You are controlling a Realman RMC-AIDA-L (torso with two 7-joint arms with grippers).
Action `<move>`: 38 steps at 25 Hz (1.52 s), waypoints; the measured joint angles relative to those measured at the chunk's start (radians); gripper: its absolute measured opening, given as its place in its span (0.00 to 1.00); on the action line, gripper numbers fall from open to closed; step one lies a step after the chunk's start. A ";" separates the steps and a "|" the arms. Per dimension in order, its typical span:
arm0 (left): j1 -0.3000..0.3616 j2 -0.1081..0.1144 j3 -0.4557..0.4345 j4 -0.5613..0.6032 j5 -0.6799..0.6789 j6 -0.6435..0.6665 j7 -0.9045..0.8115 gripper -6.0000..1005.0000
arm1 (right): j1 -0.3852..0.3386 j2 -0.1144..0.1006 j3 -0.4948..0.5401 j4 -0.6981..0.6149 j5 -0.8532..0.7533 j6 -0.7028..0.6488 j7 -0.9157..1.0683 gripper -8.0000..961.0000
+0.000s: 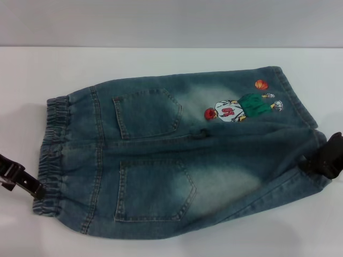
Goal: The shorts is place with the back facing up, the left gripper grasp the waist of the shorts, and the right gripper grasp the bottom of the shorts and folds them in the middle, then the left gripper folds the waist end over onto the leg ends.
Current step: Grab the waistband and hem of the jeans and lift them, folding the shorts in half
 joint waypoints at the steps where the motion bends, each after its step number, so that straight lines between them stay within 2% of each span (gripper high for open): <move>1: -0.004 0.000 0.000 -0.005 0.000 0.006 0.000 0.83 | 0.000 0.000 0.000 0.000 0.000 0.002 0.000 0.01; 15: -0.033 -0.007 0.021 -0.107 0.003 0.012 0.005 0.83 | 0.003 0.001 -0.002 0.000 0.000 0.008 -0.002 0.01; 28: -0.030 -0.001 0.026 -0.116 0.009 -0.013 0.001 0.82 | 0.003 0.003 -0.001 0.000 0.000 0.008 -0.012 0.01; 38: -0.039 -0.010 0.026 -0.125 0.009 -0.017 -0.005 0.82 | 0.003 0.002 -0.002 0.000 0.000 0.008 -0.014 0.01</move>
